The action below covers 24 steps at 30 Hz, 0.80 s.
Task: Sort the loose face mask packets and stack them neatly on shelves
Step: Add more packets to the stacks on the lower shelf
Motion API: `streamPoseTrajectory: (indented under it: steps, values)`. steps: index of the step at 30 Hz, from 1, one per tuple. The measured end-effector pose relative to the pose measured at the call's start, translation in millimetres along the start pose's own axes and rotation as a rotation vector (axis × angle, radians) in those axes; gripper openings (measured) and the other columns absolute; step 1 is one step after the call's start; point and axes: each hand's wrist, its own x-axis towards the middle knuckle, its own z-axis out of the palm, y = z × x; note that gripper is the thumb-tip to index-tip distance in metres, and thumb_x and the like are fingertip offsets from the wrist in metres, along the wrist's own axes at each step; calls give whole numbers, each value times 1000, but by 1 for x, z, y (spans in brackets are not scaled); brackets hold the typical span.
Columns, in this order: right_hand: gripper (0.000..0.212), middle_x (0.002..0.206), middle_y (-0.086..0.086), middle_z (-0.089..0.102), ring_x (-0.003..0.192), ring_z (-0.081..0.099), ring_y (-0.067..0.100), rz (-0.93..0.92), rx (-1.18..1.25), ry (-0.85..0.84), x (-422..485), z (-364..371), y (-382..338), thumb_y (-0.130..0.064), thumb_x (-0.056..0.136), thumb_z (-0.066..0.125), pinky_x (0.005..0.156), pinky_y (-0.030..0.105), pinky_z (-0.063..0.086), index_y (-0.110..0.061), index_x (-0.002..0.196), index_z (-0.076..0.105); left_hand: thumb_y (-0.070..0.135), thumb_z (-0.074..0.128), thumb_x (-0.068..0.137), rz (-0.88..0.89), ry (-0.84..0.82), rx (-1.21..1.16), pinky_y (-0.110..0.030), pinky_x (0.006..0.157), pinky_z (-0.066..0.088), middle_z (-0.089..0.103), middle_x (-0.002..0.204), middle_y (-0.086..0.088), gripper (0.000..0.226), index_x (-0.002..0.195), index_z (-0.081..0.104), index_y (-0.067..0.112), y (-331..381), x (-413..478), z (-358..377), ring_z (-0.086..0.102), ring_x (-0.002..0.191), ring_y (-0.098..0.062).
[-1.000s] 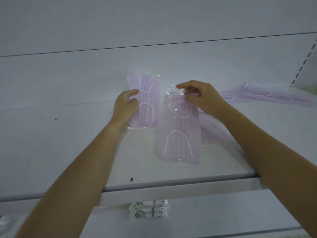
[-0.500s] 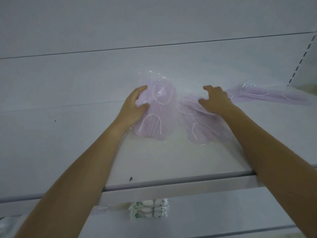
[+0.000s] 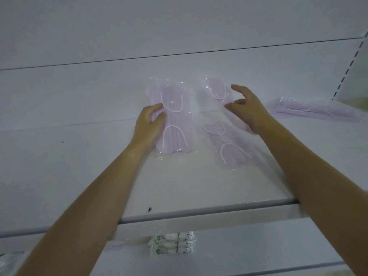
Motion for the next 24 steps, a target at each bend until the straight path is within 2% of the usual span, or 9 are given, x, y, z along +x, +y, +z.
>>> streamPoseTrajectory:
  steps: [3,5,10,14,15,17,19,21,24]
  values:
    - [54,82,2,55,64,52,12,-79,41,-55,-11,23,-6,-11,86,64,52,13,42,-25,134,45,30,55,94,-24,-82,-125,-1,79,40,53,119,15,32,124,58,20,11,-5,8,51,105,5]
    - [54,88,6,57,74,57,18,-98,28,-106,-18,41,-6,-12,85,66,65,25,49,-22,133,44,31,59,92,0,-147,-151,-6,83,42,53,119,14,29,120,58,25,16,-9,13,52,107,5]
    - [55,109,10,60,80,62,20,-48,-34,-195,-14,48,-5,-27,87,65,81,34,51,-13,135,41,1,61,85,50,-145,-40,-25,92,47,53,125,-5,35,114,58,21,13,-11,15,57,110,-16]
    - [87,141,20,35,130,35,35,111,-855,-256,-1,13,10,-58,77,64,107,43,33,-7,140,34,-4,58,85,11,-38,-65,-23,101,39,41,143,-3,67,144,33,18,5,-3,3,45,125,-13]
    - [88,141,19,36,130,33,36,170,-992,-303,-1,6,13,-64,75,61,107,45,31,-6,137,39,-3,56,86,4,-28,-58,-24,105,36,34,149,-1,74,148,24,22,3,-1,2,37,133,-13]
    - [77,135,14,46,126,37,34,220,-981,-356,-3,-2,14,-65,74,62,103,41,30,-10,127,52,-3,53,87,17,5,-17,-19,107,29,29,152,2,73,148,23,23,-2,1,1,30,137,-10]
    - [62,129,6,54,122,44,30,157,-816,-327,-3,-3,15,-52,74,70,98,35,32,-16,122,58,-2,51,88,32,52,56,-7,97,26,37,146,-1,58,142,39,16,-6,3,2,36,133,-10]
    - [47,122,4,57,113,51,25,61,-689,-265,-2,1,18,-33,74,75,88,29,37,-18,116,62,-1,50,89,23,75,88,-7,94,27,43,139,-5,47,134,49,10,-7,4,4,41,129,-14]
    - [27,94,5,61,77,56,19,20,-396,-96,2,4,17,-14,77,71,61,23,42,-18,103,63,0,50,89,28,55,107,-11,95,29,43,135,-6,43,131,51,9,-8,3,4,43,126,-15]
